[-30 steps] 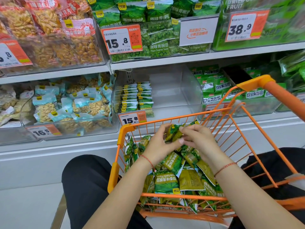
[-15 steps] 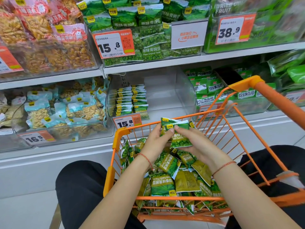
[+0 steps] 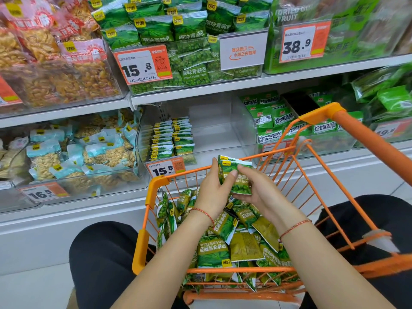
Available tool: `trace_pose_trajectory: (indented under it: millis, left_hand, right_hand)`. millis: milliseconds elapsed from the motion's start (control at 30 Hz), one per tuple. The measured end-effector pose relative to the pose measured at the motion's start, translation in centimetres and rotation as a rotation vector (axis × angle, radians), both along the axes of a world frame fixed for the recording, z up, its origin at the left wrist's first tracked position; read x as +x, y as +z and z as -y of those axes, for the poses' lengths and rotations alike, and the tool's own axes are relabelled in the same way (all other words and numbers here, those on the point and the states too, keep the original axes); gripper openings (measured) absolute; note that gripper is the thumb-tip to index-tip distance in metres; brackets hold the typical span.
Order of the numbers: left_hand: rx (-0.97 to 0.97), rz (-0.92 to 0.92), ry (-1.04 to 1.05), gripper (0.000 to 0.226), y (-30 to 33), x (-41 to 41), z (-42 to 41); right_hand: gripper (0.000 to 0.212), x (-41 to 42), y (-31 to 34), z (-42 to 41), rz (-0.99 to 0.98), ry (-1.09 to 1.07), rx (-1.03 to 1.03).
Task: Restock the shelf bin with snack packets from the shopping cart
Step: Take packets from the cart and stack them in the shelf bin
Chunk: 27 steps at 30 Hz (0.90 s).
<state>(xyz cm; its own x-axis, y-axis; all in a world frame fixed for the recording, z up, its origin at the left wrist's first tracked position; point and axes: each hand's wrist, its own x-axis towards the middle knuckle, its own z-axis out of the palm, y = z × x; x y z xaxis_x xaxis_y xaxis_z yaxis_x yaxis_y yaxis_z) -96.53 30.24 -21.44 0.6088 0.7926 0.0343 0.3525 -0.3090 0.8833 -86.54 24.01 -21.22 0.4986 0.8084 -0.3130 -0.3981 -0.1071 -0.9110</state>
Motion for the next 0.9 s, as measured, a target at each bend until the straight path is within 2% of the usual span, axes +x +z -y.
trace_pose_trajectory:
  millis: [67, 100, 233, 300, 367, 467, 533, 600, 667, 767, 833, 900]
  left_hand:
    - [0.029, -0.003, 0.034, 0.068, 0.0, 0.0, -0.2]
    - [0.04, -0.01, 0.052, 0.066, 0.1, -0.1, -0.3]
    - [0.114, -0.016, 0.088, 0.06, 0.2, -0.5, -0.7]
    - [0.106, -0.006, 0.1, 0.062, 0.1, -0.7, -0.9]
    - [0.101, -0.003, 0.109, 0.068, -0.1, -0.8, -1.2]
    - [0.118, 0.033, 0.11, 0.05, 0.0, -0.8, -0.9]
    - [0.103, 0.018, 0.098, 0.047, 0.1, -0.8, -0.6]
    - [0.179, -0.166, -0.028, 0.044, -0.1, -0.7, -0.4]
    - [0.384, -0.494, -0.254, 0.044, -0.8, -0.3, 0.0]
    - [0.592, -0.894, -0.4, 0.055, -1.4, 0.5, 1.0]
    - [0.642, -0.973, -0.381, 0.058, -1.6, 1.1, 1.3]
    - [0.632, -0.958, -0.354, 0.056, -1.8, 1.5, 1.1]
  right_hand:
    - [0.02, -0.1, 0.3, 0.2, 0.0, 0.054, 0.041]
    - [0.016, -0.1, 0.5, 0.3, 0.018, 0.073, 0.046]
    - [0.062, 0.0, 0.1, 0.5, 0.146, 0.071, 0.007]
    - [0.068, 0.0, 0.0, 0.4, 0.206, 0.057, -0.03]
    - [0.06, -0.1, -0.1, 0.5, 0.234, 0.069, -0.041]
    - [0.022, 0.3, -0.1, 0.5, 0.19, 0.008, -0.028]
    - [0.021, 1.2, -0.3, 0.4, 0.11, -0.132, -0.047]
    - [0.014, 2.2, -0.3, 0.6, -0.053, -0.278, -0.04]
    - [0.008, 2.8, -0.5, 0.9, -0.19, -0.367, -0.037]
    - [0.024, 2.8, -0.8, 1.0, -0.284, -0.379, -0.045]
    - [0.029, 2.7, -0.8, 1.0, -0.306, -0.367, -0.042]
    - [0.035, 2.6, -0.8, 1.0, -0.312, -0.368, -0.04]
